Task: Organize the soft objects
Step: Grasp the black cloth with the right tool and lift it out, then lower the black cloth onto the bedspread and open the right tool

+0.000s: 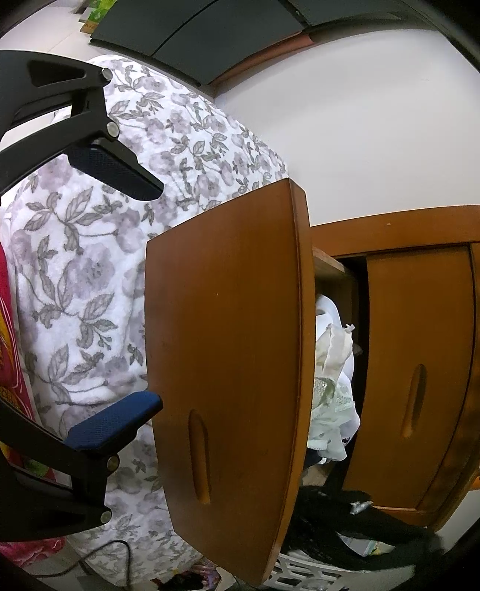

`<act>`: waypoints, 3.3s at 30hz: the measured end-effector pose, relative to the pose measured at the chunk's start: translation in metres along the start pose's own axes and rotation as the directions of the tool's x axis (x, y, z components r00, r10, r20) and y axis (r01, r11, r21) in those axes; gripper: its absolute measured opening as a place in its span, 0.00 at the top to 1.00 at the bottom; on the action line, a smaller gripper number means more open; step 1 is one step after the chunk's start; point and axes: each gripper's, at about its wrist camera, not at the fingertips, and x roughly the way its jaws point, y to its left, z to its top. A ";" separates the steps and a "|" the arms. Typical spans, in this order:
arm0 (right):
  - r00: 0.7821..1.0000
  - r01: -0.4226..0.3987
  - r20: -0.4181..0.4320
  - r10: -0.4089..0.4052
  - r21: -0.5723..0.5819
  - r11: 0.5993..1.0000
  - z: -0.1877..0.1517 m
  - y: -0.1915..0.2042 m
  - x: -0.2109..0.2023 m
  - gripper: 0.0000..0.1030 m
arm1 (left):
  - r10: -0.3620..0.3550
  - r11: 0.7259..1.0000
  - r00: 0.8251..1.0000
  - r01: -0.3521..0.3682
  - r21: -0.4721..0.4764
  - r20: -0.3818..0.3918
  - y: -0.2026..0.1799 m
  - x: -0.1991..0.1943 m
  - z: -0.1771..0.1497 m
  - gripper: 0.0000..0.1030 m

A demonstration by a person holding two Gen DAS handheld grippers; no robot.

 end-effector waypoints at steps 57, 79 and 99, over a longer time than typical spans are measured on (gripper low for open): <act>0.894 -0.039 -0.449 -0.010 -0.098 0.994 -0.148 0.037 0.074 0.93 | 0.010 0.998 1.000 -0.010 -0.069 0.001 0.012 -0.007 -0.006 0.00; 0.853 0.004 -0.514 -0.084 -0.155 0.988 -0.151 0.037 0.103 0.32 | 0.004 0.998 1.000 -0.006 -0.069 -0.026 0.011 -0.002 -0.007 0.00; 0.972 0.045 -0.218 -0.090 -0.204 0.978 -0.104 0.028 0.045 0.00 | 0.003 0.998 1.000 -0.005 -0.069 -0.026 0.011 -0.002 -0.007 0.00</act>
